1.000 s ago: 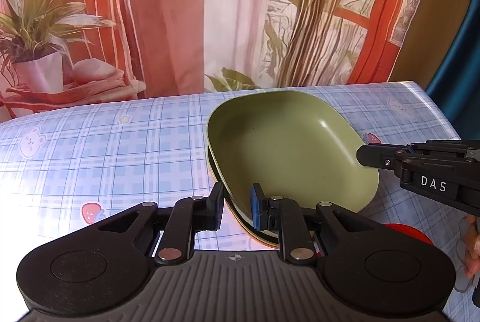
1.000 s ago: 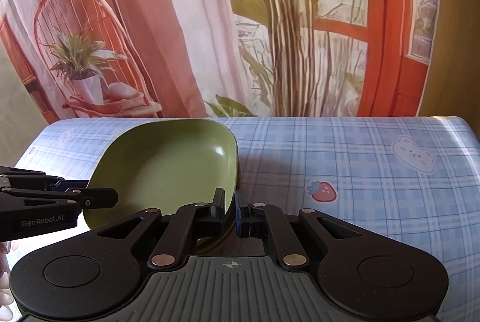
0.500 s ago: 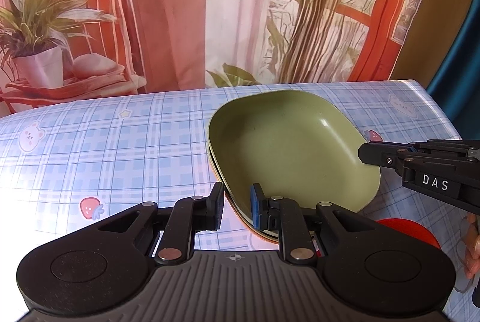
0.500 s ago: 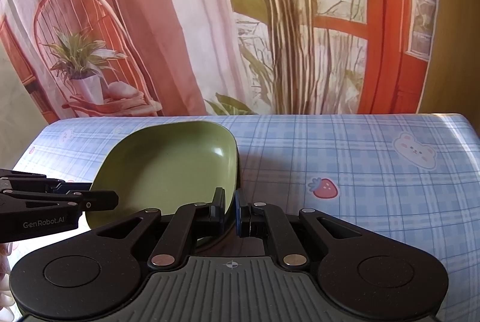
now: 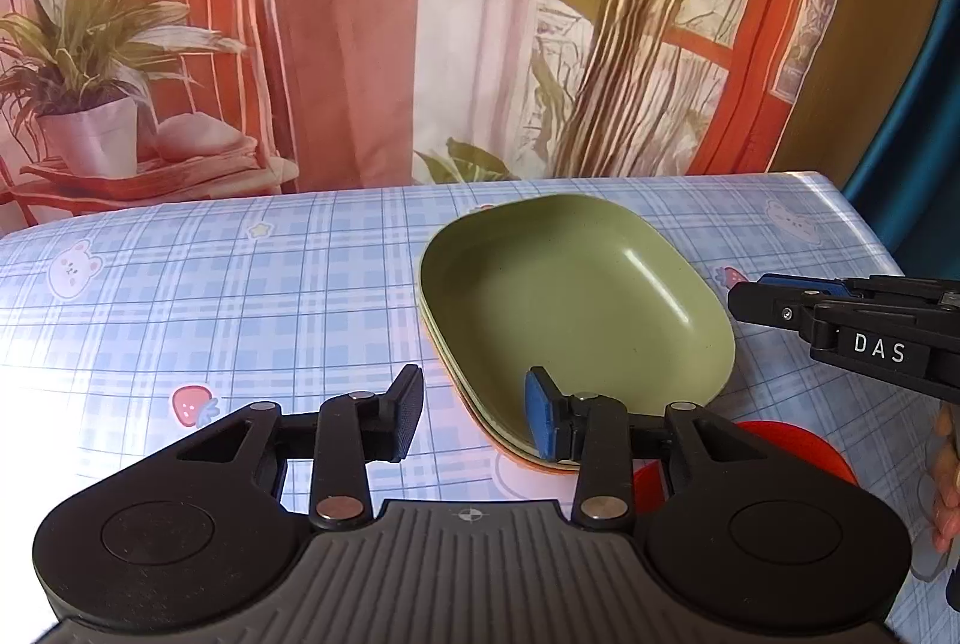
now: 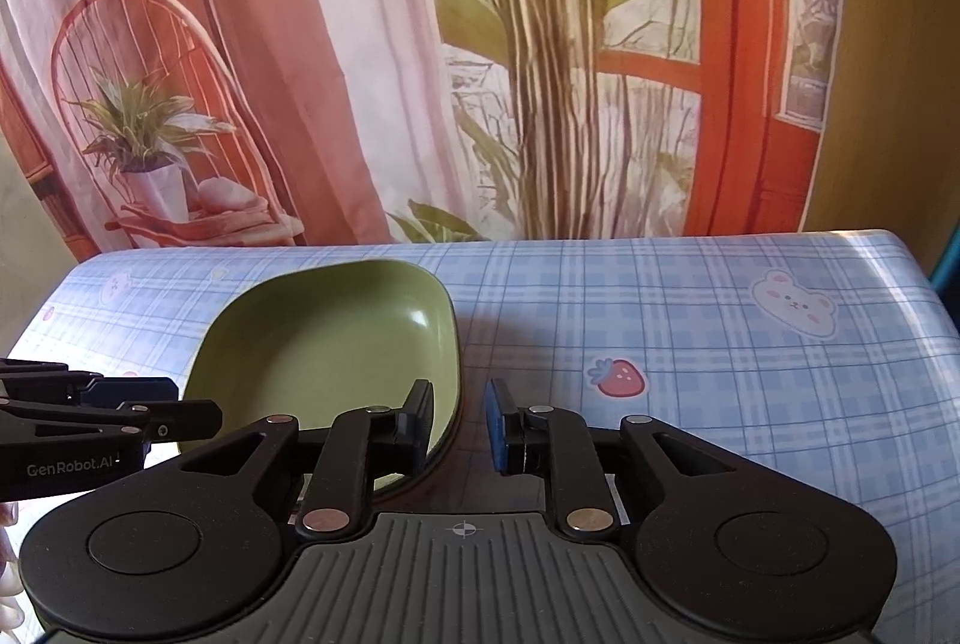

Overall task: Organize plates and bowls
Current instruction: 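Lower the green plate onto the plate stack and open the left gripper, then move the left gripper to the red bowl stack and close on its rim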

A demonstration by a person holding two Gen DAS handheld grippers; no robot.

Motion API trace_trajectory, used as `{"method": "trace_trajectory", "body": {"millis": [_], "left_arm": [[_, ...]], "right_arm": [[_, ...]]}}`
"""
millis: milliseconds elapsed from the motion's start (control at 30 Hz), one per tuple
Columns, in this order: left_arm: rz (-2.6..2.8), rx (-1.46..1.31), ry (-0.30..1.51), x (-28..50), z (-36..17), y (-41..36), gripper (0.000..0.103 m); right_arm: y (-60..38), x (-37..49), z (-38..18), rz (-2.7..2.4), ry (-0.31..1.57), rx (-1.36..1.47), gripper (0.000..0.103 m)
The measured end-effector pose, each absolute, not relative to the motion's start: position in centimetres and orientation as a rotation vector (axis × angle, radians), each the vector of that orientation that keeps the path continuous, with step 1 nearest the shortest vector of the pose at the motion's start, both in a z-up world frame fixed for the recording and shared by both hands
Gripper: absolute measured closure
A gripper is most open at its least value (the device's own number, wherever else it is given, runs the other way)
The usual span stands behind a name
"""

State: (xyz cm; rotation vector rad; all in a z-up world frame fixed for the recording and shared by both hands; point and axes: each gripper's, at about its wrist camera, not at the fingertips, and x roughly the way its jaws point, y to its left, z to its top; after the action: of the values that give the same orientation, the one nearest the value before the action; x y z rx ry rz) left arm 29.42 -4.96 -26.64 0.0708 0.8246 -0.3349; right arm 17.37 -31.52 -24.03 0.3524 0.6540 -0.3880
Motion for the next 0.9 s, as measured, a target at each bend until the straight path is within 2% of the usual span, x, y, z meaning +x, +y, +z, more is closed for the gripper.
{"method": "trace_trajectory", "body": {"millis": [533,900], "left_arm": [[-0.359,0.048,0.784,24.2,-23.6,-3.4,0.061],[-0.416,0.004,0.837,21.8,-25.3,-3.3,0.057]], "right_arm": [[-27.8,13.2,-20.2,-0.367,0.611,0.330,0.082],[-25.0,10.9,-21.3,-0.338,0.617,0.356,0.076]]}}
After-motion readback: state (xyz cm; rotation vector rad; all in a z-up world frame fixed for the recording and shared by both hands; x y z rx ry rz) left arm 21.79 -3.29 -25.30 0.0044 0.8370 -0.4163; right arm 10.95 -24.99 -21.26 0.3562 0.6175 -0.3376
